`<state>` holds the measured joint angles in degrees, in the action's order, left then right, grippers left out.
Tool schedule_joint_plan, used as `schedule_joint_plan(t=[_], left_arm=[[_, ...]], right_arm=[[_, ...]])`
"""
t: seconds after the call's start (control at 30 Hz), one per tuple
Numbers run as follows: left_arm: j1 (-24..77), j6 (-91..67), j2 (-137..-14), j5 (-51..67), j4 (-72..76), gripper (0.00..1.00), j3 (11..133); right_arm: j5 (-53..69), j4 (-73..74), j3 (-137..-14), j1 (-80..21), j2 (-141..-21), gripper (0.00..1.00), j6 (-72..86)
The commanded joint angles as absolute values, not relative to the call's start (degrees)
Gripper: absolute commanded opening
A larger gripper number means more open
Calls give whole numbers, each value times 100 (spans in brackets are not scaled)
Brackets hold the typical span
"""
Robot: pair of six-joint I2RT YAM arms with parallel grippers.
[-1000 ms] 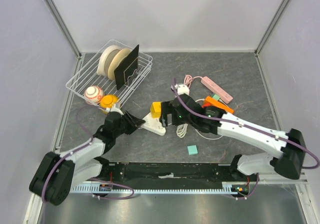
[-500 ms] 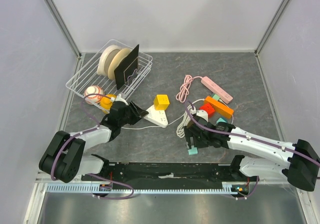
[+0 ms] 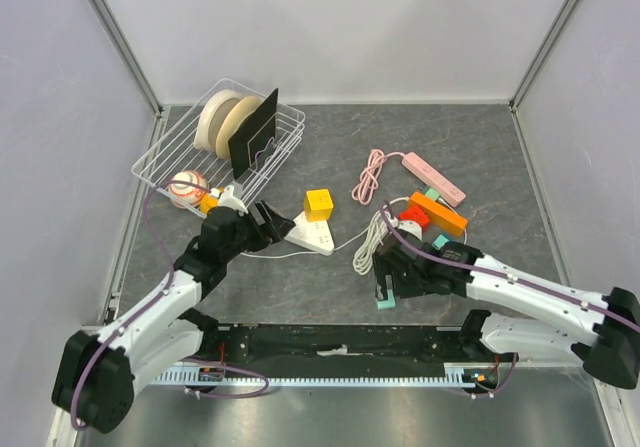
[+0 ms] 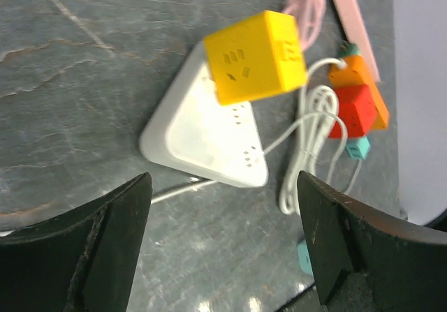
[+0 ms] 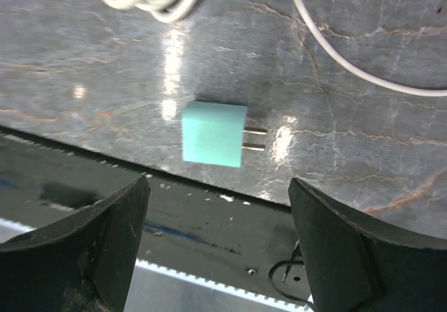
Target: Insert the plug
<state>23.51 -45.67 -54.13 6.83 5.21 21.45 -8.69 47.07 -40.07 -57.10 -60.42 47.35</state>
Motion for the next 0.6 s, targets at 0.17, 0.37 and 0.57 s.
schedule_joint_plan(t=[0.17, 0.37, 0.57], left_arm=[[2882, -3990, -4043, 817, -834, 91, 2751], [3216, -3920, -4332, 888, -897, 91, 3049], [3778, -3964, -4920, 536, -572, 91, 3085]], right_arm=[[-1010, 4730, -4228, -5722, -5521, 89, 5078], [-712, 3982, -3858, -5722, -5790, 84, 5090], [-642, 3674, -3814, -5739, -6493, 81, 4825]])
